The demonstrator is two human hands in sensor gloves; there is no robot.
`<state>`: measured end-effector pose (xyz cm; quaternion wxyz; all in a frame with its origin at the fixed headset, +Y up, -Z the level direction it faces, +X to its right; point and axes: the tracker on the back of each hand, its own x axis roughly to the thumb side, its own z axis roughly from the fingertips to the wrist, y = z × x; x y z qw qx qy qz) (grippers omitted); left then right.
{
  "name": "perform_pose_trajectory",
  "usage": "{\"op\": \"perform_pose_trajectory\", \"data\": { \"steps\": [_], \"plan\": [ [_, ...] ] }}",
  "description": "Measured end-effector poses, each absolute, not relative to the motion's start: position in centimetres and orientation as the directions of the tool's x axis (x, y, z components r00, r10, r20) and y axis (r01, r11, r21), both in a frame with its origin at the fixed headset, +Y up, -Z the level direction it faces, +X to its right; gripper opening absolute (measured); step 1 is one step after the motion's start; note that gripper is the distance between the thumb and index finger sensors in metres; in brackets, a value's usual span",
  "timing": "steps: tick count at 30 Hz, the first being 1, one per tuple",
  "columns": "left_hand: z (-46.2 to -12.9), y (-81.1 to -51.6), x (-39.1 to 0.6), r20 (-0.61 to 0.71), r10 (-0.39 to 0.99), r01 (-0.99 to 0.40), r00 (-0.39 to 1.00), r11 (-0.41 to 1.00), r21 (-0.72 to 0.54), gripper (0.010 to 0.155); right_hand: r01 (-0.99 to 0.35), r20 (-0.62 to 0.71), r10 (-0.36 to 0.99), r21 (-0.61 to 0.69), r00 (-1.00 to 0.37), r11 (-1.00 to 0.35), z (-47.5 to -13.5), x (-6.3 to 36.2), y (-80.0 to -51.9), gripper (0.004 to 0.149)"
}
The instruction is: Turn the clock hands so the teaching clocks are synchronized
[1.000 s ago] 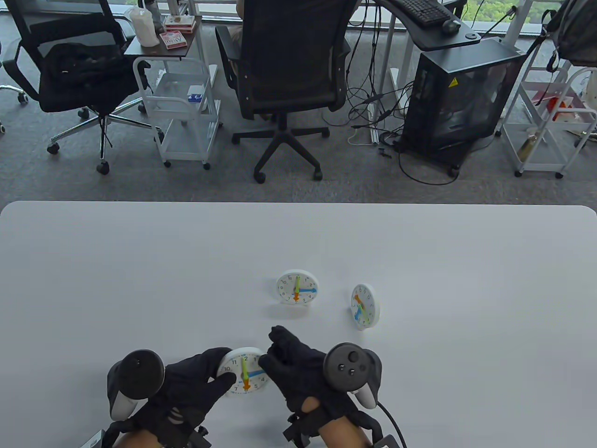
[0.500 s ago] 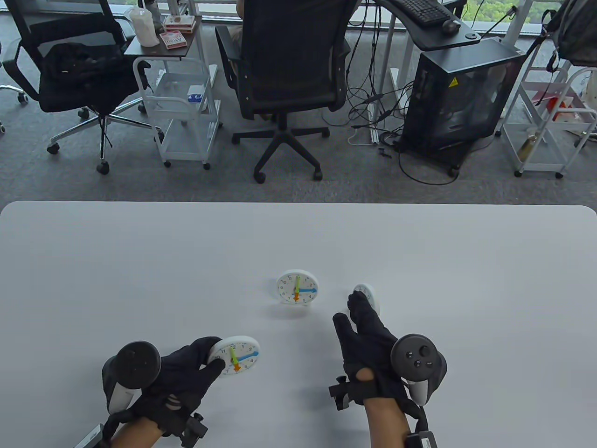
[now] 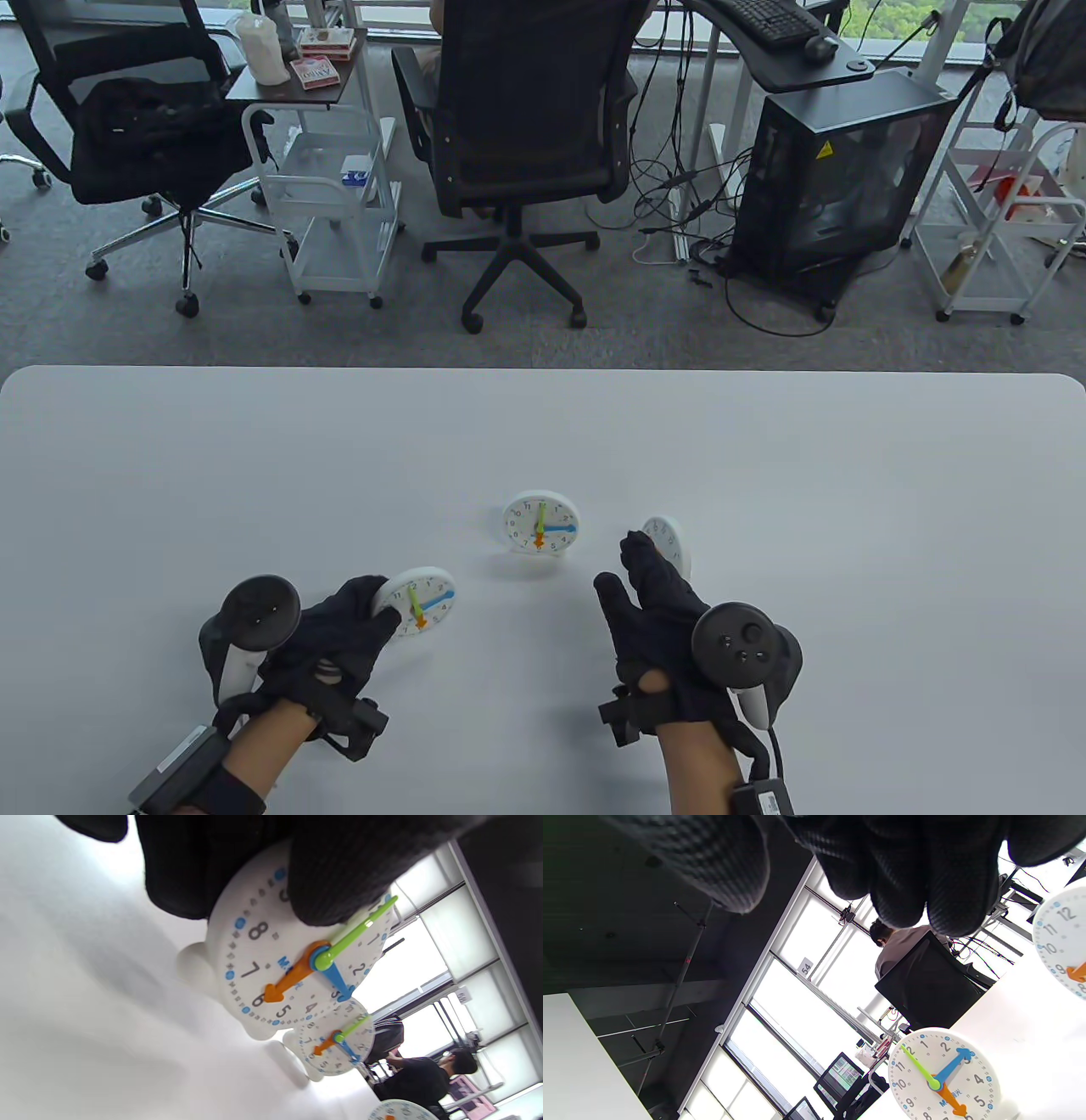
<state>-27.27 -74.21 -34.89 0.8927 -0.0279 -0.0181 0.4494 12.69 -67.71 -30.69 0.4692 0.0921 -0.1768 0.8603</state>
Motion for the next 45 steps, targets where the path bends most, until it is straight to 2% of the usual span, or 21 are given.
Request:
{"op": "perform_pose_trajectory", "data": {
  "steps": [2, 11, 13, 16, 19, 29, 33, 38, 45],
  "plan": [
    [-36.5, -74.3, -26.8, -0.022, 0.750, -0.750, 0.661, 0.659, -0.050, 0.050, -0.845, 0.314, 0.784, -0.208, -0.535, -0.493, -30.8, 12.8, -67.9, 0.073],
    [-41.7, -74.6, -24.0, -0.063, 0.713, -0.714, 0.699, 0.700, -0.004, 0.050, -0.867, 0.306, 0.813, -0.214, -0.496, -0.449, -31.1, 13.5, -68.1, 0.073],
    [-42.5, -75.1, -23.8, -0.084, 0.737, -0.741, 0.671, 0.671, -0.025, 0.049, -0.867, 0.305, 0.813, -0.218, -0.496, -0.447, -31.1, 13.6, -68.1, 0.073],
    [-43.4, -75.6, -23.5, -0.108, 0.767, -0.774, 0.633, 0.629, -0.070, 0.049, -0.873, 0.312, 0.817, -0.226, -0.485, -0.431, -31.0, 13.7, -68.0, 0.072],
    [-44.1, -75.8, -23.1, -0.129, 0.734, -0.745, 0.667, 0.657, -0.114, 0.050, -0.873, 0.317, 0.816, -0.238, -0.483, -0.425, -31.0, 13.9, -67.9, 0.072],
    [-46.0, -75.2, -22.2, -0.145, 0.672, -0.687, 0.726, 0.712, -0.146, 0.055, -0.877, 0.304, 0.826, -0.243, -0.475, -0.415, -31.2, 14.3, -68.0, 0.072],
    [-45.8, -74.5, -22.3, -0.139, 0.616, -0.631, 0.775, 0.765, -0.128, 0.074, -0.871, 0.295, 0.825, -0.259, -0.483, -0.417, -31.2, 14.7, -68.1, 0.073],
    [-44.0, -72.5, -22.9, -0.070, 0.645, -0.648, 0.761, 0.758, -0.071, 0.080, -0.840, 0.277, 0.803, -0.309, -0.527, -0.445, -31.2, 15.2, -68.0, 0.074],
    [-37.3, -70.2, -23.4, 0.061, 0.643, -0.628, 0.764, 0.761, -0.162, 0.082, -0.768, 0.194, 0.765, -0.370, -0.614, -0.523, -31.7, 16.1, -68.7, 0.078]
  ]
}}
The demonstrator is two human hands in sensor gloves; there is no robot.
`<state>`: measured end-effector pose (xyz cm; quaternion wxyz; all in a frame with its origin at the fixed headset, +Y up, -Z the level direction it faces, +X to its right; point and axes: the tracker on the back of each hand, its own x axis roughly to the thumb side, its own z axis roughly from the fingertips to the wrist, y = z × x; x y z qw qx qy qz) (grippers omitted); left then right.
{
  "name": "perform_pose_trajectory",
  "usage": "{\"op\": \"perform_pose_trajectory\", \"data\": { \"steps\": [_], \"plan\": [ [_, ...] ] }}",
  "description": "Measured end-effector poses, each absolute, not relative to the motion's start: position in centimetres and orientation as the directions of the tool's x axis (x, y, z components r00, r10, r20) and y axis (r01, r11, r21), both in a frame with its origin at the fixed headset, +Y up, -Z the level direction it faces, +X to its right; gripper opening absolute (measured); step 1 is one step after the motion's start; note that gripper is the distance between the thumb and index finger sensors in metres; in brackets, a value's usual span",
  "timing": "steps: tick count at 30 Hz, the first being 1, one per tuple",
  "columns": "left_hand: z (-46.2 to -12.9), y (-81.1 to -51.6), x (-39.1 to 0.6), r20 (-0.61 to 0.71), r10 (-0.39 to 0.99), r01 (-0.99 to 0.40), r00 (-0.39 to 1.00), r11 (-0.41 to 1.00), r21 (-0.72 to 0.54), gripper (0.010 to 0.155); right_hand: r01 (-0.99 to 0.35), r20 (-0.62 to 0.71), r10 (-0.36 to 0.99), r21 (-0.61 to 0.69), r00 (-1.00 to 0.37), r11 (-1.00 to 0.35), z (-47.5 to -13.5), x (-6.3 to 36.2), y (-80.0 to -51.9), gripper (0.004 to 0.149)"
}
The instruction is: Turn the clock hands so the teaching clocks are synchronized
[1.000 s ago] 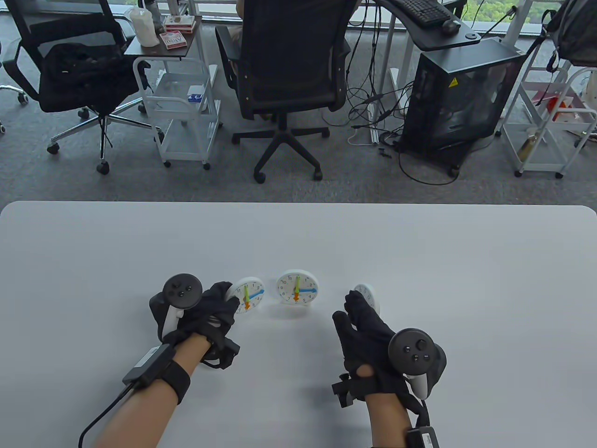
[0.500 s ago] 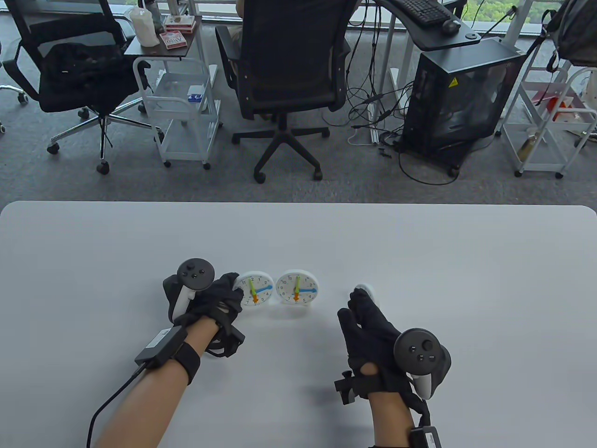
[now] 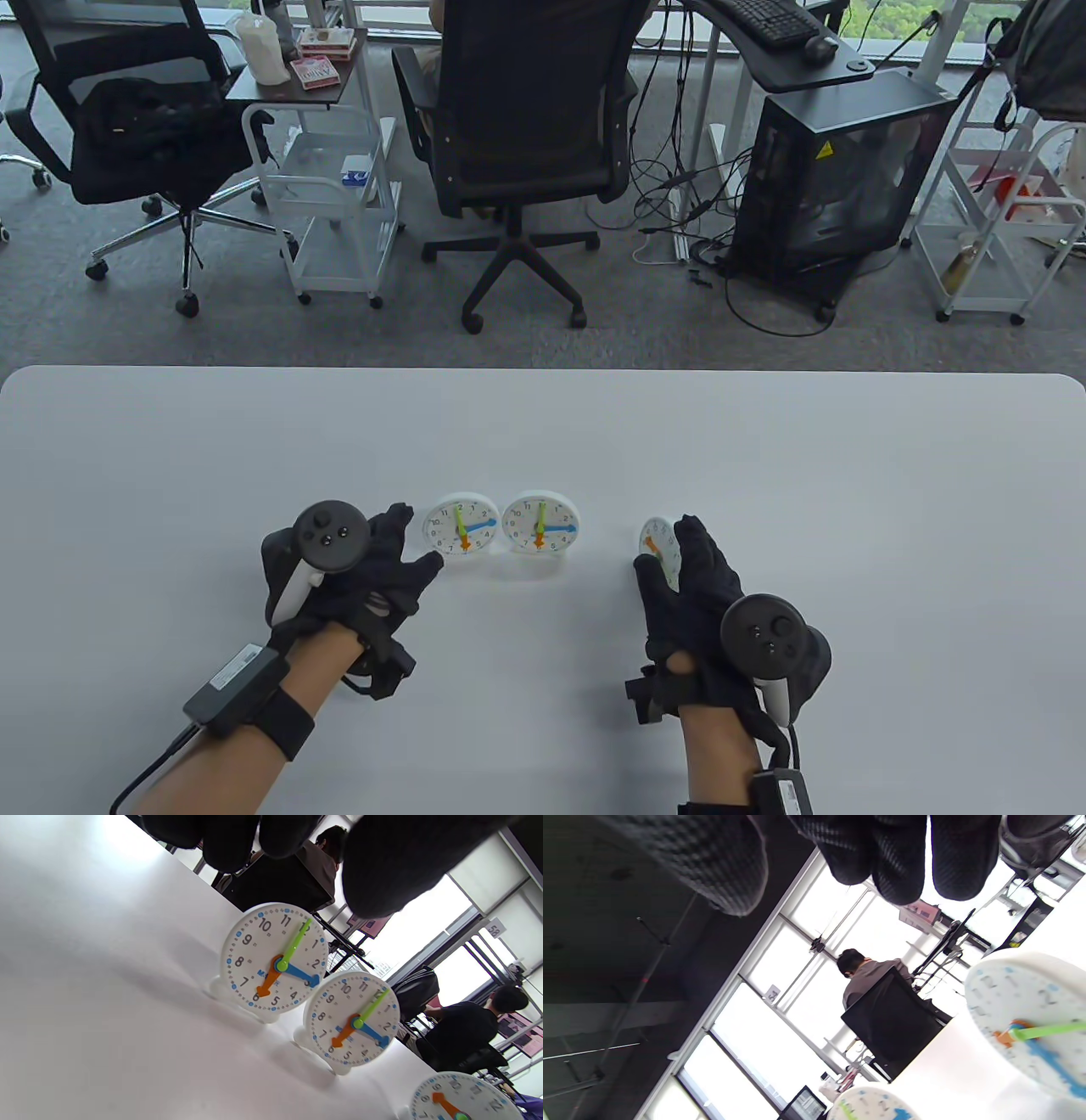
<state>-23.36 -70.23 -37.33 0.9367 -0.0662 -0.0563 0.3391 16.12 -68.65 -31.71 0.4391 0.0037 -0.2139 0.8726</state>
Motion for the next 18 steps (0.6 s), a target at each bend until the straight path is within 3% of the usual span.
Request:
{"op": "perform_pose_trajectory", "data": {
  "steps": [9, 14, 18],
  "plan": [
    [-29.1, -70.5, -25.1, 0.137, 0.720, -0.701, 0.680, 0.694, -0.165, 0.081, -0.675, 0.040, 0.746, -0.460, -0.665, -0.577, -32.2, 19.3, -70.2, 0.079],
    [-28.4, -70.9, -25.5, 0.137, 0.728, -0.714, 0.671, 0.685, -0.143, 0.081, -0.608, -0.063, 0.708, -0.462, -0.703, -0.646, -32.5, 20.3, -71.7, 0.079],
    [-28.4, -71.3, -24.9, 0.167, 0.708, -0.684, 0.686, 0.706, -0.182, 0.081, -0.570, -0.141, 0.652, -0.373, -0.745, -0.732, -33.3, 19.7, -73.8, 0.079]
  ]
}}
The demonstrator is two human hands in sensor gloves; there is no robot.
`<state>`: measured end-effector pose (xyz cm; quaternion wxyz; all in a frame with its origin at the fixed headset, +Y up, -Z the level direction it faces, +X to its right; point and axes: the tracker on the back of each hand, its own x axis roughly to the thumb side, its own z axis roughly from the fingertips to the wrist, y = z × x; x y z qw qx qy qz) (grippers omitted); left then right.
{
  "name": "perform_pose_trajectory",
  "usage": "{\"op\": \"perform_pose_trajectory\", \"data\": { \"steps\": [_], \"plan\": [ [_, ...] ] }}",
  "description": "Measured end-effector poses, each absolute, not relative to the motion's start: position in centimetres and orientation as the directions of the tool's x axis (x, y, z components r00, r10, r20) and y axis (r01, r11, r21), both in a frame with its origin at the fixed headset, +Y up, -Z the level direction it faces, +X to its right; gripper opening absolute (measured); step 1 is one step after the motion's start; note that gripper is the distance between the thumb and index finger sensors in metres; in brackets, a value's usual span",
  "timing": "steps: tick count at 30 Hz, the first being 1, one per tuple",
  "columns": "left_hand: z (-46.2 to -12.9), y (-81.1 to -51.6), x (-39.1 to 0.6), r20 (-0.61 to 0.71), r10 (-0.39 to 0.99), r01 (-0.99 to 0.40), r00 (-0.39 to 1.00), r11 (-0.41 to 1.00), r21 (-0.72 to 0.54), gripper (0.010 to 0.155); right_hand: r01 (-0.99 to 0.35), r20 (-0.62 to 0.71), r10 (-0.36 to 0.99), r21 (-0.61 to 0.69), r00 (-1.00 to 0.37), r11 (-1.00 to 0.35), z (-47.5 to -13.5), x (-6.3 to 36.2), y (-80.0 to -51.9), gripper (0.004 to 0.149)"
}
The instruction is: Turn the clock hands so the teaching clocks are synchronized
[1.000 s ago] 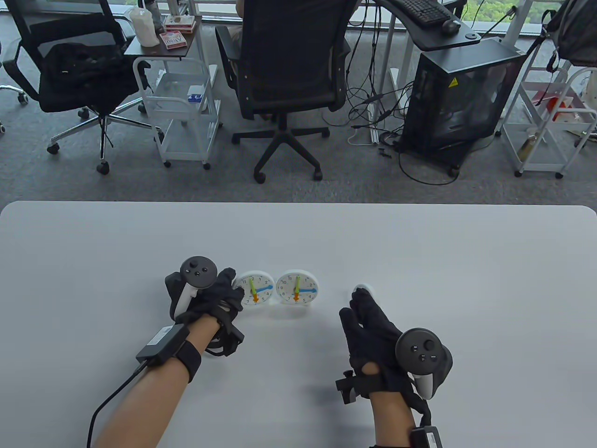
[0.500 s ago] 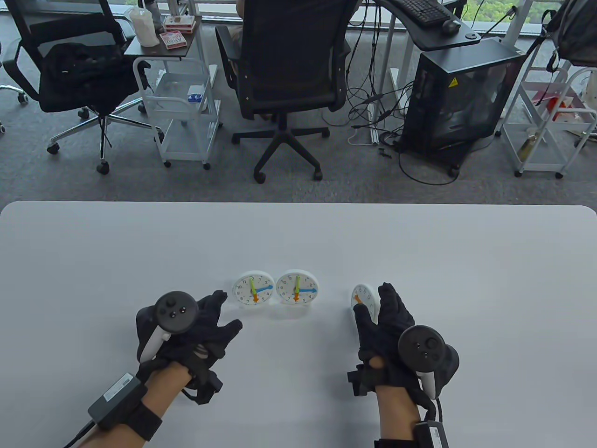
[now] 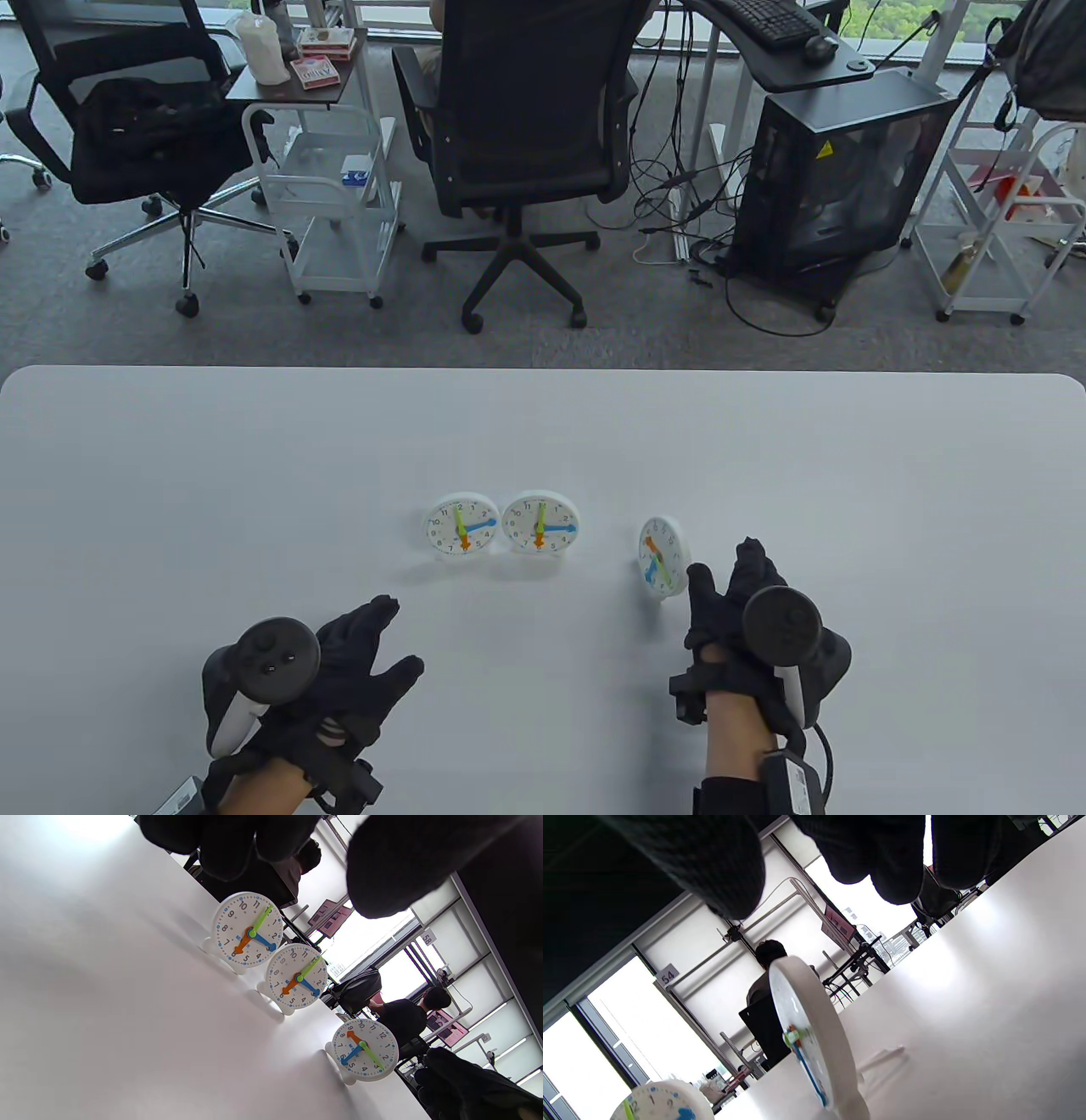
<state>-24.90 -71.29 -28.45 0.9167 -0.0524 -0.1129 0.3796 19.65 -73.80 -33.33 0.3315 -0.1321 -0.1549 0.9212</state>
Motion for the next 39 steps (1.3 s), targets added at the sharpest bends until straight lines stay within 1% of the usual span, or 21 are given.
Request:
{"op": "perform_pose_trajectory", "data": {
  "steps": [2, 4, 6, 8, 12, 17, 19, 27, 31, 37, 39],
  "plan": [
    [-28.3, -71.5, -24.6, 0.176, 0.708, -0.680, 0.684, 0.706, -0.197, 0.081, -0.566, -0.173, 0.636, -0.326, -0.752, -0.757, -33.7, 19.3, -74.7, 0.080],
    [-28.3, -71.7, -24.5, 0.177, 0.708, -0.675, 0.684, 0.706, -0.213, 0.081, -0.577, -0.192, 0.644, -0.309, -0.741, -0.756, -34.1, 19.0, -75.4, 0.080],
    [-28.4, -71.9, -24.3, 0.179, 0.711, -0.676, 0.680, 0.702, -0.223, 0.080, -0.639, -0.208, 0.703, -0.302, -0.681, -0.708, -34.4, 18.8, -76.2, 0.079],
    [-28.5, -72.1, -24.1, 0.182, 0.710, -0.671, 0.681, 0.704, -0.232, 0.080, -0.664, -0.200, 0.739, -0.333, -0.644, -0.669, -34.7, 18.4, -76.6, 0.076],
    [-28.6, -72.4, -23.6, 0.183, 0.710, -0.664, 0.680, 0.702, -0.258, 0.079, -0.699, -0.200, 0.763, -0.309, -0.615, -0.645, -35.3, 17.4, -76.8, 0.068],
    [-28.5, -72.5, -23.3, 0.189, 0.707, -0.658, 0.681, 0.705, -0.266, 0.079, -0.658, -0.205, 0.741, -0.353, -0.639, -0.665, -35.4, 16.5, -76.7, 0.056],
    [-28.5, -72.5, -23.3, 0.192, 0.706, -0.656, 0.681, 0.705, -0.269, 0.079, -0.658, -0.200, 0.742, -0.356, -0.640, -0.664, -35.4, 16.3, -76.5, 0.054],
    [-28.2, -72.3, -23.3, 0.213, 0.716, -0.663, 0.665, 0.697, -0.273, 0.078, -0.715, -0.128, 0.795, -0.369, -0.593, -0.594, -34.9, 16.3, -75.5, 0.051],
    [-28.1, -72.0, -23.3, 0.225, 0.730, -0.677, 0.645, 0.683, -0.274, 0.078, -0.769, -0.062, 0.840, -0.372, -0.539, -0.520, -34.6, 16.1, -74.4, 0.051],
    [-27.7, -71.4, -23.5, 0.259, 0.757, -0.708, 0.600, 0.653, -0.270, 0.077, -0.873, 0.081, 0.905, -0.311, -0.418, -0.375, -33.4, 15.3, -72.4, 0.052],
    [-27.5, -71.2, -23.5, 0.261, 0.782, -0.736, 0.565, 0.621, -0.270, 0.077, -0.919, 0.132, 0.934, -0.266, -0.332, -0.289, -32.8, 14.8, -71.7, 0.052]
  ]
}}
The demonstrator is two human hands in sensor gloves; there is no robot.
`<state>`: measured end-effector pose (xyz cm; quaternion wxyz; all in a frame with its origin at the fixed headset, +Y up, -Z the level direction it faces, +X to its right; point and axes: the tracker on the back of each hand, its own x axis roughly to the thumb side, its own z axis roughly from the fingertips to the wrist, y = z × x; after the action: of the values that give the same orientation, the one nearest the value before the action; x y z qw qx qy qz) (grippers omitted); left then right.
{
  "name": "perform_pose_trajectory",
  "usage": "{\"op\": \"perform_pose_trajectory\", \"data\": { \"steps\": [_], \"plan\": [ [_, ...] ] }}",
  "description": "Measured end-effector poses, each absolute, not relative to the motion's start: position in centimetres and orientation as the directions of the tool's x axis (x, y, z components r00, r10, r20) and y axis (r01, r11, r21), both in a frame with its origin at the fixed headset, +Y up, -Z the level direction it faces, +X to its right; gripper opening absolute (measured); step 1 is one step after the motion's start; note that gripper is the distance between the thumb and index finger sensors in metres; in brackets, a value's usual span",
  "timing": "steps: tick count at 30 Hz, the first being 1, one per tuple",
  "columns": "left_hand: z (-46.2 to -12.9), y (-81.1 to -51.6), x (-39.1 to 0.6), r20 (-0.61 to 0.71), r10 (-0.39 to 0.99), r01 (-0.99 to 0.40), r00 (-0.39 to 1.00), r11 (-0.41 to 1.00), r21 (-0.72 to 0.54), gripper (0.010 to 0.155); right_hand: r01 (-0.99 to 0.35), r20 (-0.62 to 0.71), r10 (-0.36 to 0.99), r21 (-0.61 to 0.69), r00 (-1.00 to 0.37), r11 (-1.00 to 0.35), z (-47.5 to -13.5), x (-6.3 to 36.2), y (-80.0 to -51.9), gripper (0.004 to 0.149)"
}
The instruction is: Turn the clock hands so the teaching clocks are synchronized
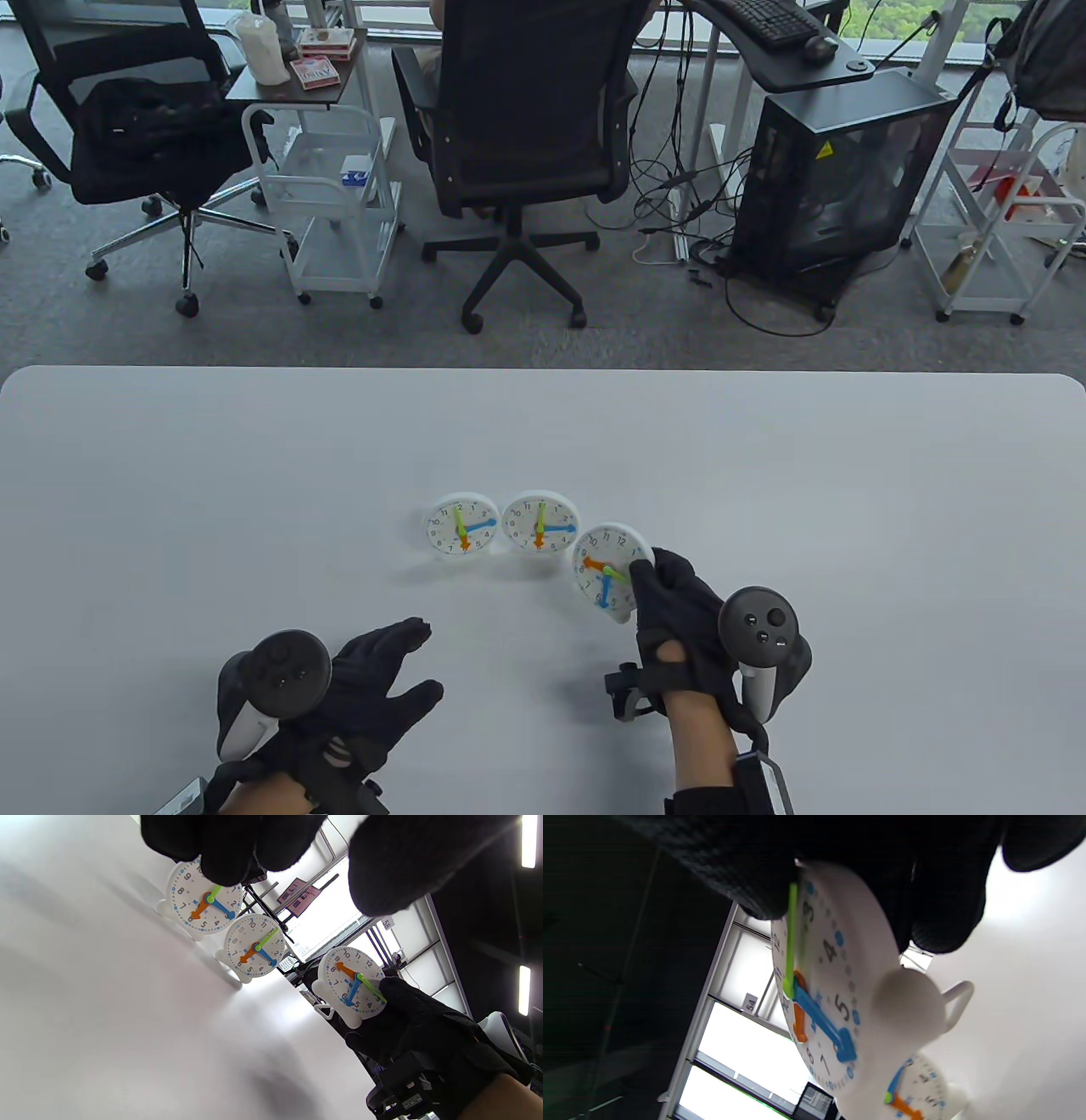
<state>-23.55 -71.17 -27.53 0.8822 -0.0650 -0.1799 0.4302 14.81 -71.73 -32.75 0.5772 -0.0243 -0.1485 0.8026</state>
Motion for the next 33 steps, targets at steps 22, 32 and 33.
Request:
{"op": "perform_pose_trajectory", "data": {
  "steps": [22, 32, 33],
  "plan": [
    [-27.6, -71.3, -24.5, 0.144, 0.989, -0.910, 0.041, 0.096, -0.403, 0.073, -0.946, 0.317, 0.940, 0.247, -0.127, -0.211, -28.0, 3.1, -69.0, 0.052],
    [-27.5, -71.2, -24.3, 0.130, 0.990, -0.905, 0.049, 0.099, -0.415, 0.057, -0.947, 0.328, 0.936, 0.241, -0.127, -0.212, -27.8, 2.8, -69.0, 0.052],
    [-27.5, -71.2, -24.4, 0.132, 0.990, -0.906, 0.056, 0.106, -0.409, 0.056, -0.947, 0.325, 0.937, 0.242, -0.127, -0.212, -27.8, 2.7, -69.1, 0.052]
  ]
}}
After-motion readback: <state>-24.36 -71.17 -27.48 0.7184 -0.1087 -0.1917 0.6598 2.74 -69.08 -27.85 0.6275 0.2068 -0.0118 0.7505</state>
